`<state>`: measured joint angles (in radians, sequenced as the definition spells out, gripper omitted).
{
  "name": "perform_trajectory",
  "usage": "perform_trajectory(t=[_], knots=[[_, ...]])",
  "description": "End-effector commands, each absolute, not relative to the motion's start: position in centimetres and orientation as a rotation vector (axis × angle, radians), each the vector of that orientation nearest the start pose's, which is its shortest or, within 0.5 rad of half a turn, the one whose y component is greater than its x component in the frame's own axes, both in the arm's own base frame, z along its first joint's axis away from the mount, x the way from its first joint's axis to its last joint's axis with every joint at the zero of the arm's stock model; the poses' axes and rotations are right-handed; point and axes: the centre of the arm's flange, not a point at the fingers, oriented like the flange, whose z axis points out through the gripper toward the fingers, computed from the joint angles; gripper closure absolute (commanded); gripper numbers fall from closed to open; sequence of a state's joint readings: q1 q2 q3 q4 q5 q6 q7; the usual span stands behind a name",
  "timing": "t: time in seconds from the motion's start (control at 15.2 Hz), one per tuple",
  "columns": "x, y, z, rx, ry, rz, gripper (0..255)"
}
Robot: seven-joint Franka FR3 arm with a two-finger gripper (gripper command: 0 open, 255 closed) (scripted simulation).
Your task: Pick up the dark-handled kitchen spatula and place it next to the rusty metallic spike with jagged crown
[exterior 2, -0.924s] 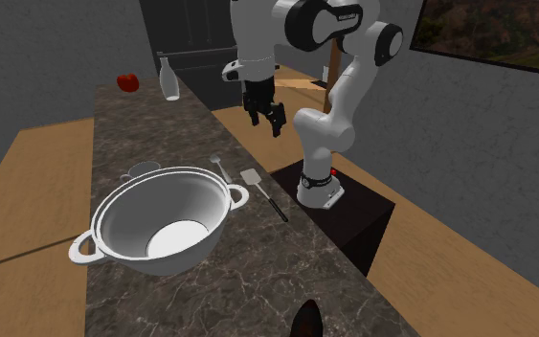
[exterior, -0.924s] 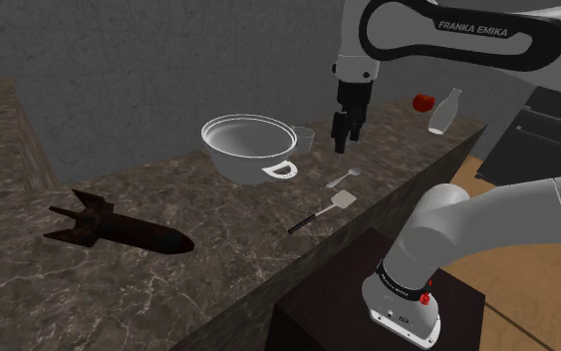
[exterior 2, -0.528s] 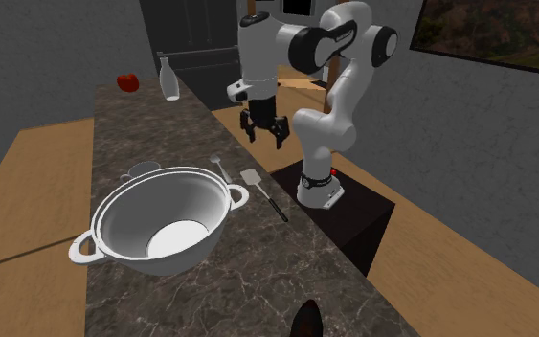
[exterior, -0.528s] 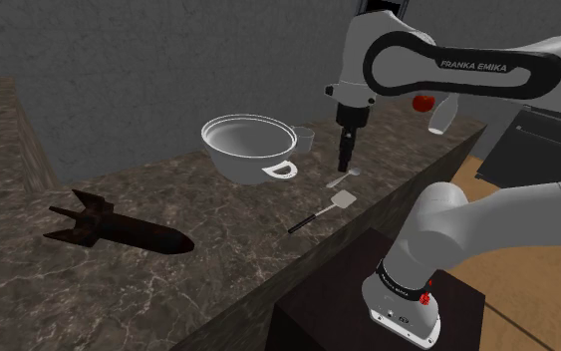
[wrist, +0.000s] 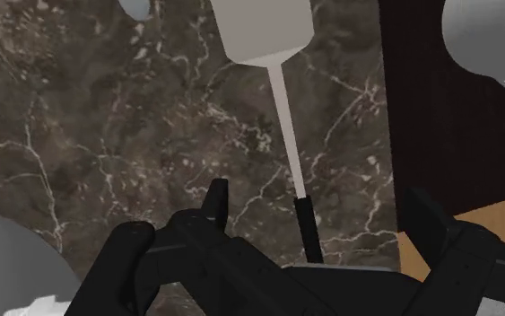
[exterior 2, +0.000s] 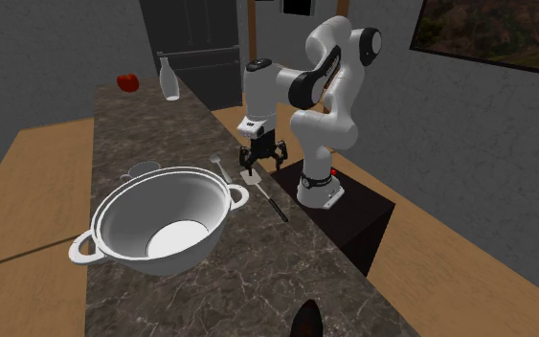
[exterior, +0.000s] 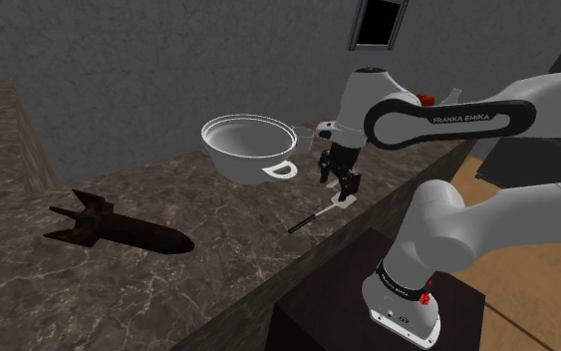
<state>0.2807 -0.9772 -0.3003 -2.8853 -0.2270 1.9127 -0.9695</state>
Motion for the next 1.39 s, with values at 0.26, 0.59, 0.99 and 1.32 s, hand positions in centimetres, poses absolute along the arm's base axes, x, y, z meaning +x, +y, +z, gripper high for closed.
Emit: perform_trajectory(t=[0.26,0.59,0.99,1.32], knots=[[27.0,-0.6,36.3,-2.365,-2.001,-0.078,0],[27.0,-0.4,33.8,-2.365,-2.001,-0.078,0],[27.0,-0.4,33.8,-2.365,-2.001,-0.078,0],[27.0,-0.4,33.9,-2.365,-2.001,-0.078,255]])
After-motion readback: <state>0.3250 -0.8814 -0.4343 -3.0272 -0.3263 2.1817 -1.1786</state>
